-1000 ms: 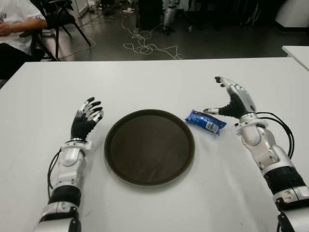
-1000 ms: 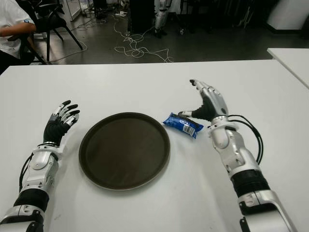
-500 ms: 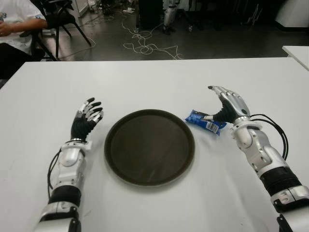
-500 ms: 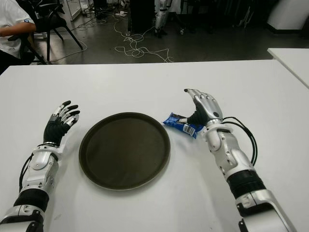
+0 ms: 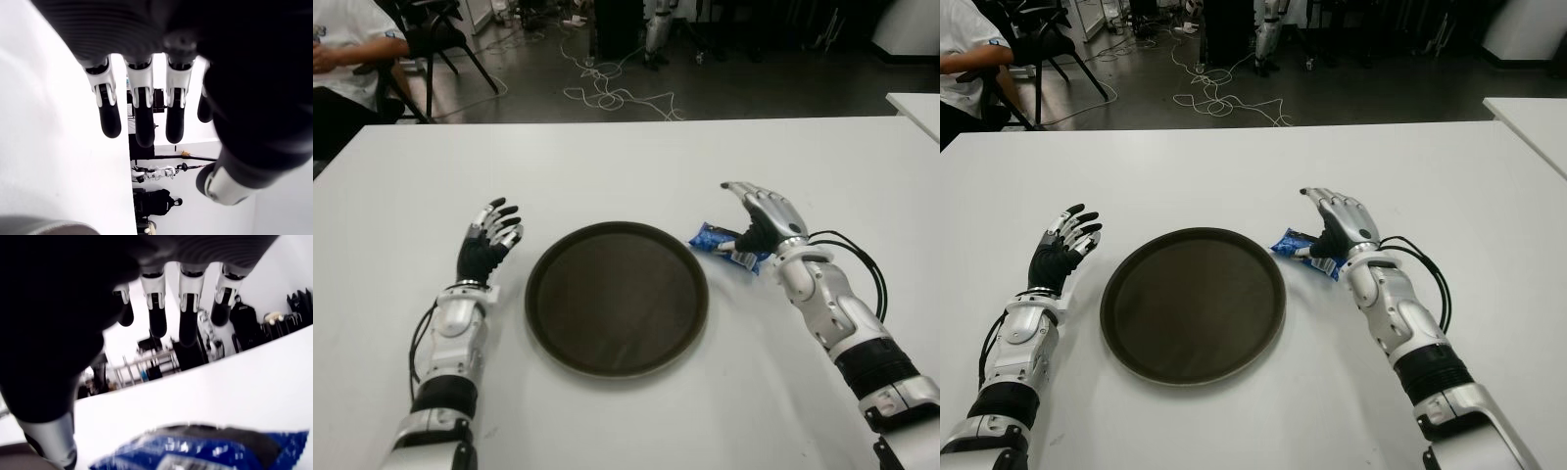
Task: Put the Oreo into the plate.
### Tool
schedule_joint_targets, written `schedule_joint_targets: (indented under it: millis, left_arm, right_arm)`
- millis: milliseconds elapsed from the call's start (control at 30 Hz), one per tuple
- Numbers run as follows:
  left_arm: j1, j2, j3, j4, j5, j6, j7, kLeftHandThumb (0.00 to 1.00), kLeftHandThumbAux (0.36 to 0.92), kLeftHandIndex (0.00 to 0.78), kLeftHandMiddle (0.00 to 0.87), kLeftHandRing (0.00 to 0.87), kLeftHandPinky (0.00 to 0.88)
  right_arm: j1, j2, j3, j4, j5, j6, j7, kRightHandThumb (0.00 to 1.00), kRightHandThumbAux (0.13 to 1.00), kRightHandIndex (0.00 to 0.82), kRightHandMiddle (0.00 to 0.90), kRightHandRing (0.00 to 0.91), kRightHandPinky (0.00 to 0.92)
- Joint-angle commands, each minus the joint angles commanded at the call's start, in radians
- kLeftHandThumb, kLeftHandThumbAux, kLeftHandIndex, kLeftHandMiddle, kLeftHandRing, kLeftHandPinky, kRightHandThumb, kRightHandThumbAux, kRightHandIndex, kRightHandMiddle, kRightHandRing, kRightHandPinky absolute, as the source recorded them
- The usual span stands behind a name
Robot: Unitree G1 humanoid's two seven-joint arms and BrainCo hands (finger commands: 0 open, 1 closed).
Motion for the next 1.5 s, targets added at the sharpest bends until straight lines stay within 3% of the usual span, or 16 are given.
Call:
schedule_joint_targets:
  millis: [167, 500, 933, 1333, 1500]
  left_arm:
    - [0.002, -0.001, 0.001, -0.003, -0.002, -0.002, -0.003, 0.107, 0.769, 0.156, 0.225, 0.21, 0.209]
    - [-0.001, -0.002, 0.001, 0.001, -0.006, -0.002, -0.012, 0.105, 0.77, 0.145, 0.217, 0.202, 0.194]
    - [-0.001, 0.001, 0.0, 0.009, -0.001, -0.016, -0.015, 0.111, 0.744, 0.139, 0.213, 0.197, 0.193]
    - [0.003, 0.002, -0.005, 0.005, 0.021, -0.027, 0.001, 0.1, 0.73, 0.135, 0.21, 0.196, 0.175]
    - [0.006, 0.002, -0.005, 0.0, 0.025, -0.03, 0.0, 0.094, 0.721, 0.135, 0.209, 0.193, 0.176]
  right_arm:
    - [0.002, -0.006, 0.018, -0.039, -0.024, 0.057, 0.041, 0.0, 0.752, 0.099, 0.127, 0.118, 0.081]
    - [0.0, -0.002, 0.027, -0.042, -0.046, 0.093, 0.022, 0.0, 0.8, 0.113, 0.127, 0.116, 0.08]
    - [-0.013, -0.006, 0.034, -0.003, -0.052, 0.081, -0.005, 0.0, 0.824, 0.114, 0.137, 0.139, 0.1]
    - [-0.015, -0.005, 0.06, -0.017, -0.063, 0.118, 0.056, 0.0, 0.796, 0.099, 0.119, 0.11, 0.081]
    - [-0.028, 0.01, 0.081, 0.053, -0.061, 0.092, 0.034, 0.0, 0.783, 0.123, 0.143, 0.136, 0.107]
